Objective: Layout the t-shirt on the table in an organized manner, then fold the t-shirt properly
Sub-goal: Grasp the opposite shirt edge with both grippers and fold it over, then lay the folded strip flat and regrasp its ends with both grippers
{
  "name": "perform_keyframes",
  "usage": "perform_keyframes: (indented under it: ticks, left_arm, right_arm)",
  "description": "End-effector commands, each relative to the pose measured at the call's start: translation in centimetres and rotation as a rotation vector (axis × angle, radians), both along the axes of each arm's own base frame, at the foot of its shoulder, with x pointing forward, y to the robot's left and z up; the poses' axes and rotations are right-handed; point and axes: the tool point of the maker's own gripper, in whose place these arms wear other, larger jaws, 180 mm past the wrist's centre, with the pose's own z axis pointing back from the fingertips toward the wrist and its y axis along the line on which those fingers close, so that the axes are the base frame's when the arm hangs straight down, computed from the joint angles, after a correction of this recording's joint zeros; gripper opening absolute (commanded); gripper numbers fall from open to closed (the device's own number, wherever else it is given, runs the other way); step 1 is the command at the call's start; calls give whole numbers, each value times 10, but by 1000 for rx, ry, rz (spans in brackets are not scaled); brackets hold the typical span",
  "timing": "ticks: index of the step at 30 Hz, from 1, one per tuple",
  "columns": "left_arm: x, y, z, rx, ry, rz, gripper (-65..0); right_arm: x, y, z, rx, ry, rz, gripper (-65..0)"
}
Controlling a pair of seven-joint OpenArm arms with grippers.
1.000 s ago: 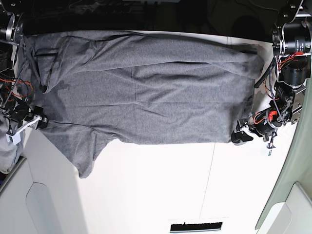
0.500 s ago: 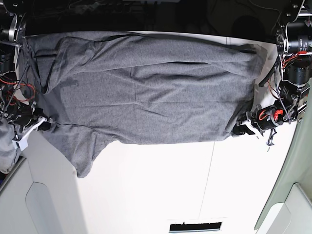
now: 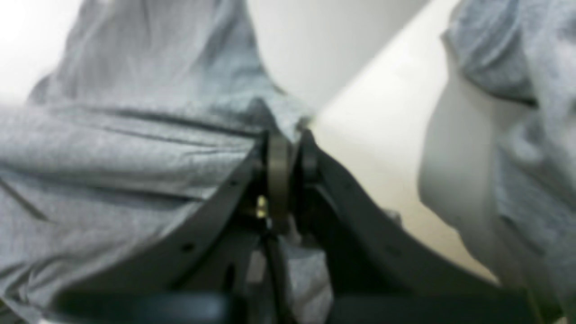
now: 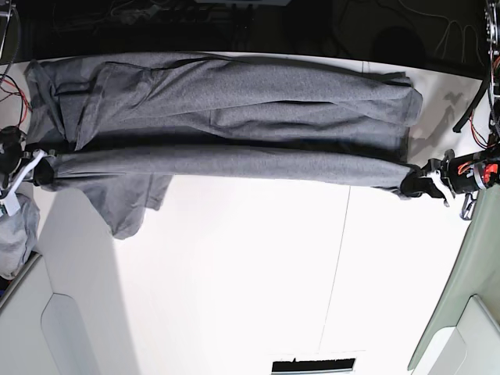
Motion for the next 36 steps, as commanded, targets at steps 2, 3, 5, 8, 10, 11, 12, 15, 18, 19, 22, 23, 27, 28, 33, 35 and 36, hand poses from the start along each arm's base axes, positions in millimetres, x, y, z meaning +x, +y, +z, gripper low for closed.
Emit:
perform_keyframes:
  ticks: [2,3,5,8,10,11,12,15,18,19,22,23,27,28,33,35,36]
  left_arm:
    - [-2,1,16,12,-39,-38,-650]
    - [-9,-3,15,14,-36,-55,-650]
    - [-20,-10,12,15,-28,-83,-650]
    - [-30,-17,8,11,-19,-102,-650]
    - [-32,-18,6,8,-13,-102,-650]
    - [-33,-19,6,7,-12,-102,-650]
    - [-33,-20,6,5,-12,-102,-650]
    - [-33,-22,5,0,-11,-103,-650]
    - [-34,-22,2,15,-6,-109,-650]
    - [-34,-21,1,19,-4,-110,-650]
    - [-37,-21,-1,24,4,-112,-650]
    - [-39,-21,-2,24,8,-112,-650]
    - [-43,-22,-5,22,17,-112,-650]
    - [-42,-23,-5,19,16,-112,-650]
    - [-44,-27,-9,19,21,-117,-650]
    - [-47,-27,-11,18,29,-117,-650]
    - [-49,-28,-12,17,32,-117,-650]
  right_arm:
    - [0,-22,17,-28,-48,-37,-650]
    - [-6,-26,15,-27,-41,-51,-650]
    - [-19,-29,7,-28,-14,-59,-650]
    - [-33,-24,-4,-3,17,-62,-646]
    - [-37,-20,-6,28,18,-70,-444]
    - [-36,-19,-6,36,16,-71,-363]
    - [-35,-19,-4,39,6,-73,-311]
    - [-21,-23,13,67,-76,-102,-294]
    - [1,-27,41,115,-189,-147,-294]
    - [9,-26,48,126,-217,-155,-294]
    - [31,-15,58,142,-262,-147,-294]
    - [37,-11,57,137,-261,-145,-294]
    - [55,7,35,108,-218,-143,-294]
    - [59,10,26,98,-201,-142,-294]
    - [69,10,-15,98,-109,-178,-294]
    - [68,18,-24,128,-77,-157,-294]
    - [68,26,-27,150,-69,-133,-294]
